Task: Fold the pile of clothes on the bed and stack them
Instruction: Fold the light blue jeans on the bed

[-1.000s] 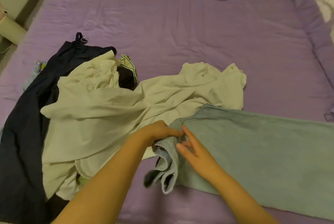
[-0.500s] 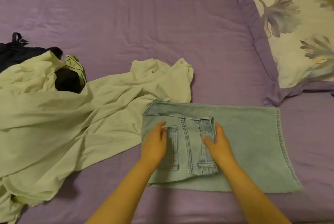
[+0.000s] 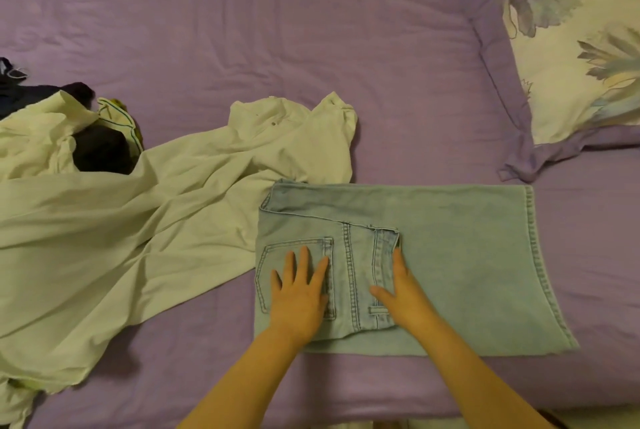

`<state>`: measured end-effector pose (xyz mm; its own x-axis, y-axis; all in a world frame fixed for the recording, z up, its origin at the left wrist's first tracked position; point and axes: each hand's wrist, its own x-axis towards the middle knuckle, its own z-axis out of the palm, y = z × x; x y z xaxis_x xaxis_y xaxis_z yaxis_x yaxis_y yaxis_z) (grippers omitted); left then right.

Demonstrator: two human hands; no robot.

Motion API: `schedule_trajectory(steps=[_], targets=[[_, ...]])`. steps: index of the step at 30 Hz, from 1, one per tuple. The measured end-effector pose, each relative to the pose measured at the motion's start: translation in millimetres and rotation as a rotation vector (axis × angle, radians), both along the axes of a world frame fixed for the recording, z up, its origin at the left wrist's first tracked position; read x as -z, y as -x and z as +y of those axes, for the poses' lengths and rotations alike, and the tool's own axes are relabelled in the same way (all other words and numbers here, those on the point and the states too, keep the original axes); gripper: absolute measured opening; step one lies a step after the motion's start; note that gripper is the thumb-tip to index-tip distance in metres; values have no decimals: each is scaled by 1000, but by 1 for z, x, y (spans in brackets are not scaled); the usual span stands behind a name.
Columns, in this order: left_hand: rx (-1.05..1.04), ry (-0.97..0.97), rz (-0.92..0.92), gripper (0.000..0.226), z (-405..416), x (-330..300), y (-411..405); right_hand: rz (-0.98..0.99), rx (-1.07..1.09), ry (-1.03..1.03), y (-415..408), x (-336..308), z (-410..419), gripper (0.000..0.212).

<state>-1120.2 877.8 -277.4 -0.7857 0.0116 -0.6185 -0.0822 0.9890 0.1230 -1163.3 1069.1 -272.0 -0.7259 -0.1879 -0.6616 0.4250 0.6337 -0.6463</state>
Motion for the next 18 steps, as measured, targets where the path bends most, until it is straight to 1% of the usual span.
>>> schedule_trajectory(steps=[2,3,4,6,7,9,10,13,16,18], targets=[[27,22,-18,65,-1,1,0,-13,-22,-76,-4,0,3,95],[31,31,-19,65,-2,1,0,26,-49,-172,-5,0,3,96],[24,37,-16,66,-3,1,-1,99,-96,-298,-6,-2,2,97],[-24,42,-3,71,-8,2,-1,303,-254,-512,-7,-8,-4,96],[-63,42,5,76,-11,3,-2,408,-344,-559,-7,-9,-7,94],[-150,27,16,86,-17,5,-2,569,-464,-559,-8,-5,-15,87],[-190,11,20,91,-20,6,-2,584,-520,-579,-6,-1,-17,81],[-303,-63,46,105,-30,9,0,372,-626,-645,2,17,-12,75],[-512,-192,85,118,-38,12,4,322,-669,-671,9,31,-8,75],[-619,-267,117,123,-44,11,7,282,-675,-679,12,31,-13,76]])
